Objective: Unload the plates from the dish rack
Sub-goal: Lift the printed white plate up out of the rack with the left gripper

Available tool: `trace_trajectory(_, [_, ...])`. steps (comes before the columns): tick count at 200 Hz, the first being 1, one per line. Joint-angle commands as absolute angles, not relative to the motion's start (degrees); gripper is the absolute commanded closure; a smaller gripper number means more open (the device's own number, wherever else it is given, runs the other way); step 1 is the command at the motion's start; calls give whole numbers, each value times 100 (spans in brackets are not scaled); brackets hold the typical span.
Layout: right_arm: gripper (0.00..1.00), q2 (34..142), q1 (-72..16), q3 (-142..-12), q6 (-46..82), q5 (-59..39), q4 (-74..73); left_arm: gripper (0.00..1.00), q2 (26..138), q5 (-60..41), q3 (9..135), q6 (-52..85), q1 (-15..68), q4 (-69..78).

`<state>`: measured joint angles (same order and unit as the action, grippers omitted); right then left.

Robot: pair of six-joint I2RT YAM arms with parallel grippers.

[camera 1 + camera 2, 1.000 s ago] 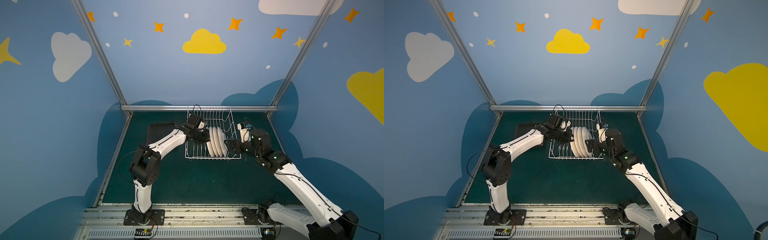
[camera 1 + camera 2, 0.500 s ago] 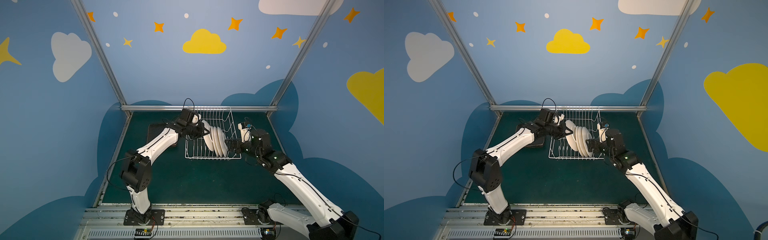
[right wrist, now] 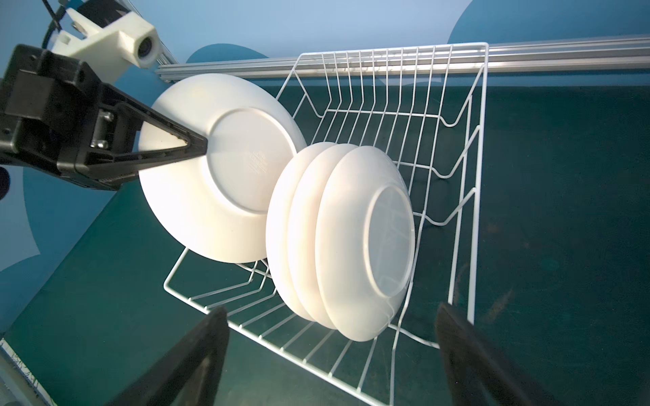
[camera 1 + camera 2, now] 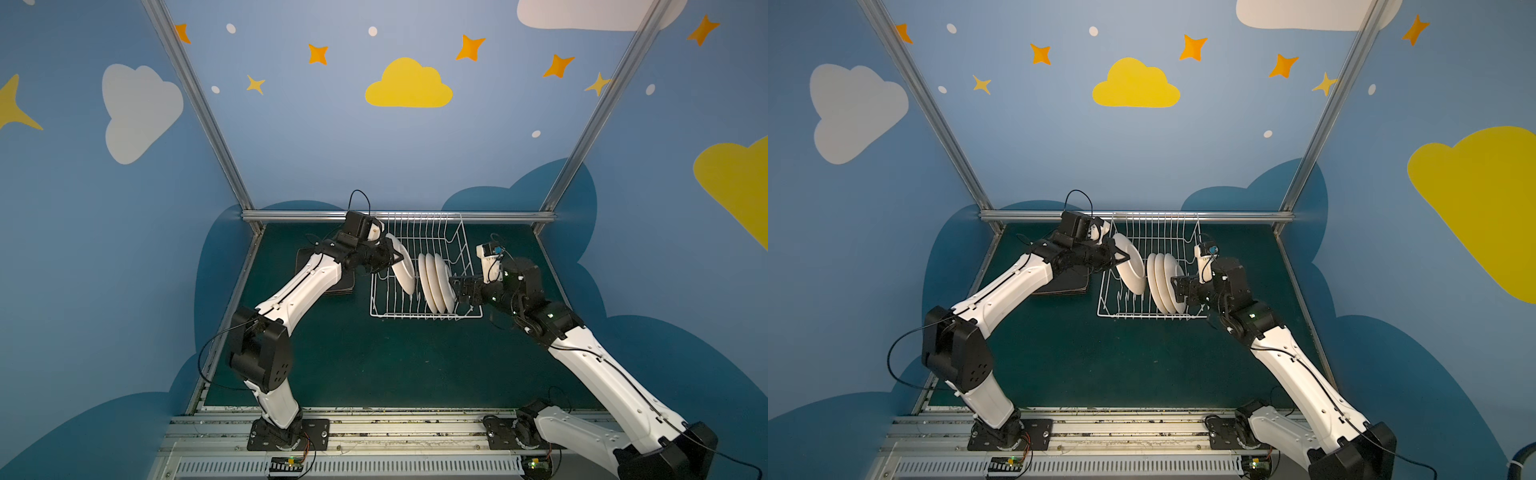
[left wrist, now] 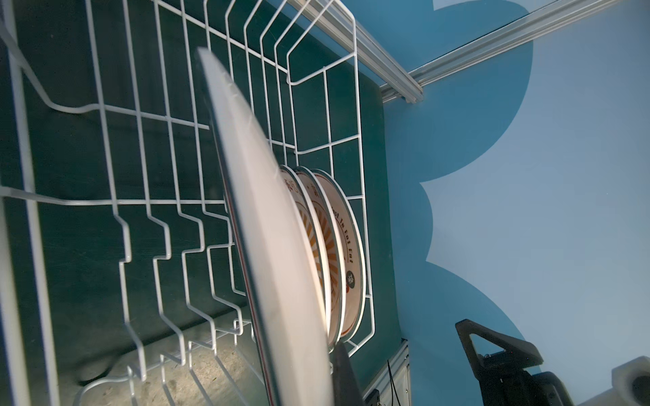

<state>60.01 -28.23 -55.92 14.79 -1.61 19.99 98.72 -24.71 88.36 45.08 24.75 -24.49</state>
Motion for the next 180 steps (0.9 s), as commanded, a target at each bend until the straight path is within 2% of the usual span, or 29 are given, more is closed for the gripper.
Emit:
trace_trajectory(1, [9, 6018, -2813, -5729, 1555, -228, 1812, 97, 9588, -2470, 8855, 4343, 2426, -2433])
trace_trajectory(58, [9, 6267, -2808, -6034, 1746, -332, 1799, 97, 9202, -2357, 8929, 3919, 2295, -2336])
trace_trajectory(110, [9, 6629, -2695, -6713, 2426, -537, 2162, 97, 8706, -1918, 8981, 2130, 2290, -2234])
trace_trajectory(180, [9, 7033, -2264, -7305, 2947, -1219, 2052, 97, 7842, -1567, 7826, -670, 2387, -1098])
